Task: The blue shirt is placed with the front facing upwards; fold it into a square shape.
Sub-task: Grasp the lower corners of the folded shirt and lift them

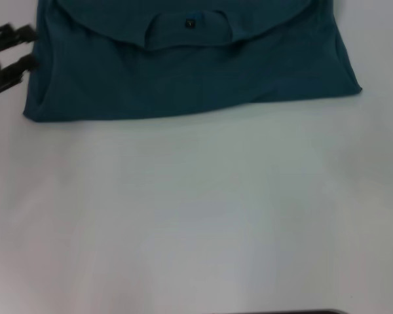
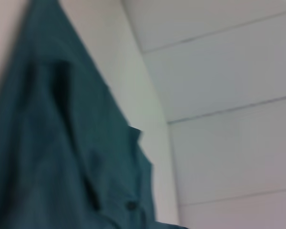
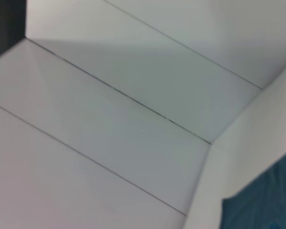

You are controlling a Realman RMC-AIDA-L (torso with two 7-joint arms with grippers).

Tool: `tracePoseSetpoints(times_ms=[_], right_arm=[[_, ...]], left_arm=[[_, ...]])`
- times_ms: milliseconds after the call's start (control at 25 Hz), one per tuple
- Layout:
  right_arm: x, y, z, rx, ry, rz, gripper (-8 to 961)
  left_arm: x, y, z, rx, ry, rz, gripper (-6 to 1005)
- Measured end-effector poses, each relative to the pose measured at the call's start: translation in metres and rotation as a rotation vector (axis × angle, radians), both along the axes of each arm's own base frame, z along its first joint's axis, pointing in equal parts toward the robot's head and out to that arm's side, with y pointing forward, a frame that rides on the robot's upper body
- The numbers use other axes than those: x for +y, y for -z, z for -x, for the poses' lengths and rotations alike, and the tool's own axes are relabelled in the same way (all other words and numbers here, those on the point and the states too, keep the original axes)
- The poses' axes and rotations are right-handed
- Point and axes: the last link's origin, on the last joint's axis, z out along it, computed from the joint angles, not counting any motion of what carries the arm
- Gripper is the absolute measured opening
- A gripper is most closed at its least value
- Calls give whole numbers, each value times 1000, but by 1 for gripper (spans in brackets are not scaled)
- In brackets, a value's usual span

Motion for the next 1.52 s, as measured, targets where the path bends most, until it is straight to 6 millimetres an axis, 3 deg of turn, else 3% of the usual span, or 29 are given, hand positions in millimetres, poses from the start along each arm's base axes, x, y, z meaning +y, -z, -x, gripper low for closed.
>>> tracePoseSetpoints(times_ms=[160,320,640,840,1040,1520], right_arm=[[0,-4,-1,-57,-9,21,926],[4,-3,-1,-80,-8,35,925],[6,-1,0,-93,-12,41,923],[6,3,1,-85,-10,41,922],[4,2,0,-77,-8,42,920],[2,3,-2,-80,0,39,917]], left_arm=[[-8,-9,11,58,-1,44,581],[-7,-6,15,160,13,118,581],[18,2,-5,439,259,106,581],[30,7,8,487,113,59,582],[24,14,16,407,-28,40,582],[26,30,16,461,-23,65,582]])
